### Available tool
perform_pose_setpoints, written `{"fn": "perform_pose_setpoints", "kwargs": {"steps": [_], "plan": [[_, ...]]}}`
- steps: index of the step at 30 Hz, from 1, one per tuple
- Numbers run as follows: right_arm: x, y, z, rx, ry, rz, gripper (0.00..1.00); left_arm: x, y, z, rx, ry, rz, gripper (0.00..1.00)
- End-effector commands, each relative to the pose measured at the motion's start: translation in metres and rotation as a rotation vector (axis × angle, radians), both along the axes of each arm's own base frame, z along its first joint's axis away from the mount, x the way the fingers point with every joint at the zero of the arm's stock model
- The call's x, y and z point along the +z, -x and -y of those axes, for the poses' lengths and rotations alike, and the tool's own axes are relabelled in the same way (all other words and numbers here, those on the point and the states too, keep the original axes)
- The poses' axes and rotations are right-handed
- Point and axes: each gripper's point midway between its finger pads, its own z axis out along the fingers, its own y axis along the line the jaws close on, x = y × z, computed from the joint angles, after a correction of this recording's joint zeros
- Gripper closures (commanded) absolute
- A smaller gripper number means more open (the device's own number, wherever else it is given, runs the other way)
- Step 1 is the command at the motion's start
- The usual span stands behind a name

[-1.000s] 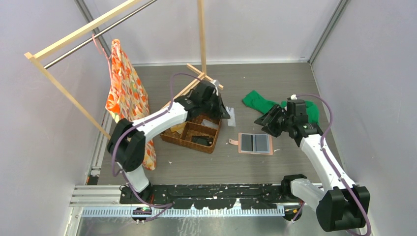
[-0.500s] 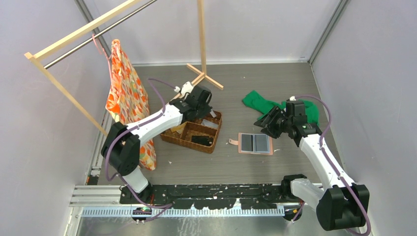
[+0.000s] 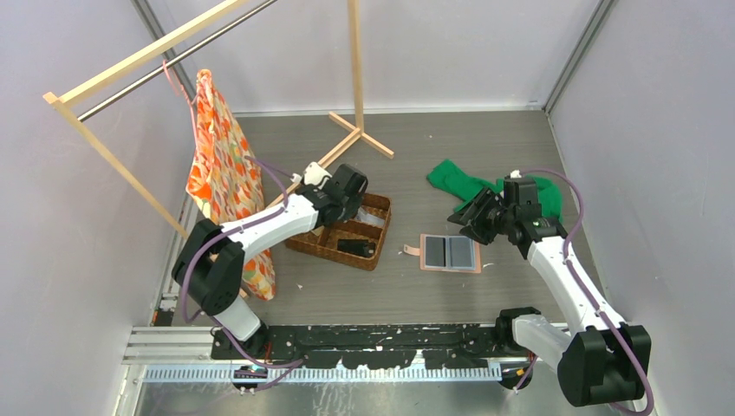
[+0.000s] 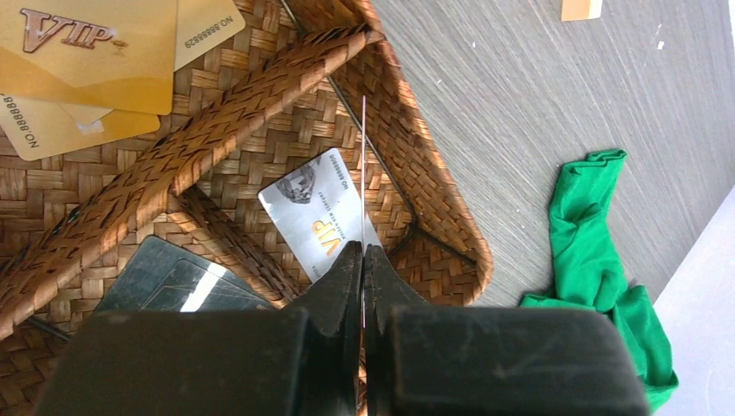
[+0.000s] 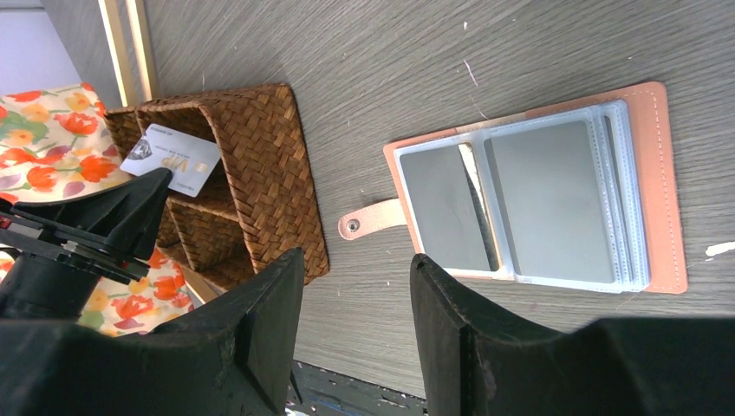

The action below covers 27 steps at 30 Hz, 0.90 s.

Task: Take the credit cards out of the card holder
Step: Place the credit card in the storage box.

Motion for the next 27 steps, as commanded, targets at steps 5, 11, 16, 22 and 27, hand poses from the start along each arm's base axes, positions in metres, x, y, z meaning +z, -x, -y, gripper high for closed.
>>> {"fn": "perform_pose_setpoints", "kwargs": {"steps": [5, 11, 16, 22, 27], "plan": [[-0.002, 0.001, 0.0, 0.012, 0.0, 0.01, 0.47, 0.016, -0.007, -0.008, 0.055, 0.013, 0.056, 0.99], [-0.002, 0.0, -0.001, 0.01, -0.003, 0.009, 0.47, 0.014, -0.007, -0.003, 0.054, 0.065, 0.073, 0.99], [0.0, 0.001, -0.001, 0.012, -0.005, 0.012, 0.47, 0.007, -0.006, 0.007, 0.014, 0.127, 0.072, 0.9], [0.0, 0.002, 0.0, 0.01, 0.001, 0.013, 0.45, 0.028, -0.003, 0.004, -0.043, 0.096, 0.097, 0.37], [0.001, 0.002, -0.001, 0.011, -0.005, 0.013, 0.44, 0.068, 0.004, 0.004, -0.118, 0.025, 0.207, 0.36]]}}
